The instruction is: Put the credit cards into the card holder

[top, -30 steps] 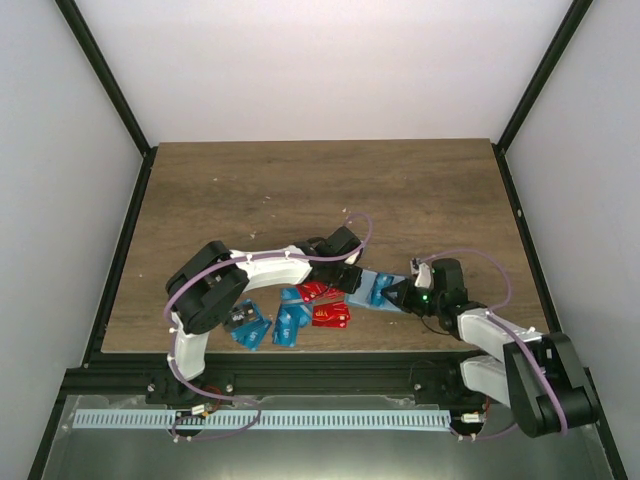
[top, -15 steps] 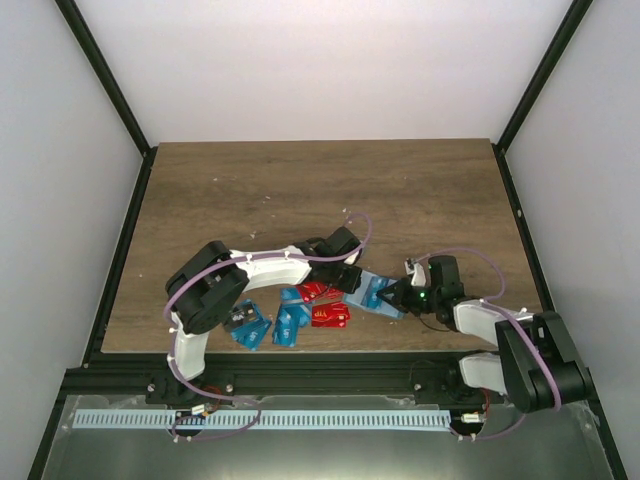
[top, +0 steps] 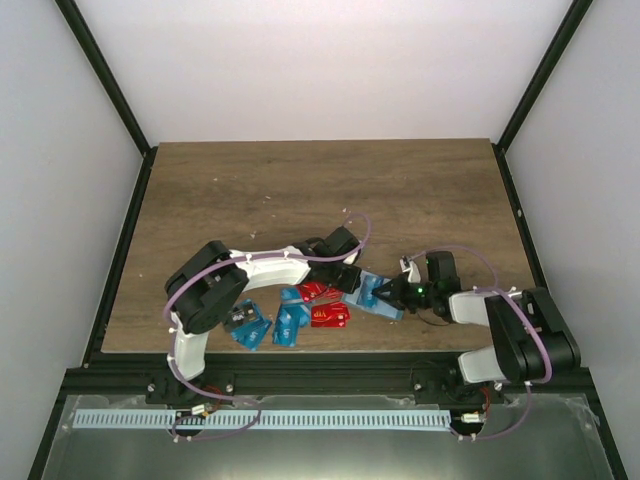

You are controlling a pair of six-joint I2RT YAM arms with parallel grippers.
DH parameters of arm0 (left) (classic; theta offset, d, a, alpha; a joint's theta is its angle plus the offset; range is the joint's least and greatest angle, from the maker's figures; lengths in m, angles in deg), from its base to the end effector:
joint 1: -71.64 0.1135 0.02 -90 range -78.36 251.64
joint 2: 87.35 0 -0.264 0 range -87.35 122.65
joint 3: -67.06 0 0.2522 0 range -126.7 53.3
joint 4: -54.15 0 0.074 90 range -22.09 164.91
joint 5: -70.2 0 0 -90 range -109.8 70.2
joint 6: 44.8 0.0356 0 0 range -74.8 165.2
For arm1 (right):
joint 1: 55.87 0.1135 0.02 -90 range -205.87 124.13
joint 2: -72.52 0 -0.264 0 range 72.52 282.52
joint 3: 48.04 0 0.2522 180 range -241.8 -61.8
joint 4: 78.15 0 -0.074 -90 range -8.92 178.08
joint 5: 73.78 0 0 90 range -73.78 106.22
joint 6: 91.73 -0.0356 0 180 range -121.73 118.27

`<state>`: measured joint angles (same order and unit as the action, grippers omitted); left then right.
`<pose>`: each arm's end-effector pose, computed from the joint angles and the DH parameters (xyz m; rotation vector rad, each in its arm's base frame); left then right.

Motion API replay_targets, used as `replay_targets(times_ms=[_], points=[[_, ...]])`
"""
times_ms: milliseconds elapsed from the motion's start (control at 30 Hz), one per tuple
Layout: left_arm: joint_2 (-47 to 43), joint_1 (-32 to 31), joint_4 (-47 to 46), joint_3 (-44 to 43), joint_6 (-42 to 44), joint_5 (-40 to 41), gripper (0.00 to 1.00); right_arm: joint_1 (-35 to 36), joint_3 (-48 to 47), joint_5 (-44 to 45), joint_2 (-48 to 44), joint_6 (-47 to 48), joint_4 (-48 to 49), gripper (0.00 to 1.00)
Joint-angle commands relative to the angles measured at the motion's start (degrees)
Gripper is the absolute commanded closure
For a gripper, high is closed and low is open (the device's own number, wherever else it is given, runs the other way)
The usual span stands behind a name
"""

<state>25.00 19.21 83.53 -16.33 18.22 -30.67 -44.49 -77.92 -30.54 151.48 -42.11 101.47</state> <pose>0.2375 -0.3197 0.1428 0.6782 2.6666 -0.6995 0.1896 0.0646 0.1073 0.2405 2.5313 1.3814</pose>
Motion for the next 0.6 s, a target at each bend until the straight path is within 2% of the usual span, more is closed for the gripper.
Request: replay_targets(times_ms=[0,167,367,567], points=[[-0.5,-0.1,1.4,1.7,0.0,-1.6,0.79,-0.1,-0.8,-3.0,2.4,-2.1,3.9,0.99],[-1.6,-0.1,2.0,2.4,-1.4,-0.9,0.79,-0.1,-1.5,-2.4,2.3,-0.4,0.8,0.9],[-2.7,-0.1,1.5,4.0,-2.1,-0.8,0.79,0.0,-3.6,5.2,-5.0,3.0,-11.9,0.74],[-3.7,-0.1,1.1,5.1,-2.1,-1.1,0.79,-0.1,-4.4,8.2,-10.0,4.6,-18.6,0.62]])
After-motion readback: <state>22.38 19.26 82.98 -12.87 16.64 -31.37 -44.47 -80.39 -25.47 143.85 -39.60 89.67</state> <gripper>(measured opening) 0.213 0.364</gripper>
